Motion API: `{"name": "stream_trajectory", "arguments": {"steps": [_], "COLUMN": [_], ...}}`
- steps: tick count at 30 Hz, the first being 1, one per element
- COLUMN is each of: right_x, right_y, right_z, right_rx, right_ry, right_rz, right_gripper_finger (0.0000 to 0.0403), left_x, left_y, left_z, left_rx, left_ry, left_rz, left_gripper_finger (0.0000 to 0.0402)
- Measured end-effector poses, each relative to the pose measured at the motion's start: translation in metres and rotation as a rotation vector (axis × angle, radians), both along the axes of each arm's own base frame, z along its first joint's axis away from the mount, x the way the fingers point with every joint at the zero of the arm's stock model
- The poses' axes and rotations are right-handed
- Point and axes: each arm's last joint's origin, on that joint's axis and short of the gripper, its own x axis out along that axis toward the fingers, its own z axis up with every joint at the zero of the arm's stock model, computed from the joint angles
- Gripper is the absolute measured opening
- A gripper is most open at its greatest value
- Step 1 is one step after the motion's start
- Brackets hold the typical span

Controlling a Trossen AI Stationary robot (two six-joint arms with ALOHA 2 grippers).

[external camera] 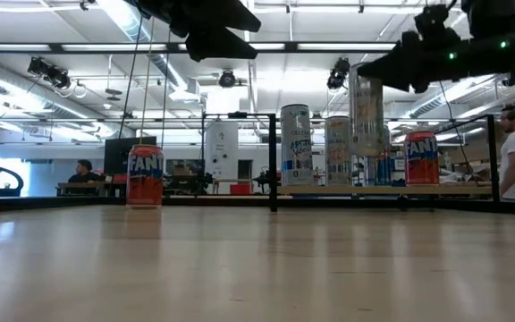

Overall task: Place canned beverage on shelf
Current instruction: Put the white yellow soda can on the shelf aligned with the other yellow white soda can

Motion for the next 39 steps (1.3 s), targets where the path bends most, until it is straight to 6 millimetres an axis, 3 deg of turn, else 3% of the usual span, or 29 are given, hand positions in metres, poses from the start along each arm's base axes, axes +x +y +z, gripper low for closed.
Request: {"name": "stream_trajectory", "arguments": {"steps": [10, 39], "right_x": [0.003, 0.011], "right_y": [-0.019, -0.062], "right_z": [-0.027, -0.052], "right_rx": [0.013, -0.038], "right_ry": [0.055, 0.044], "right_rz": [0.018, 0.067], "right_gripper_finger": [0.0263, 0.0266], "left_x": [0.001, 0.001], "left_y": [0.000, 0.000], "left_z": [0.002, 0.002], "left_rx": [0.031, 0.073], "left_ry": [-0.016, -0.014], "left_rz": [-0.013, -0.030], "left_gripper_finger": [0.0315, 0.0316]}}
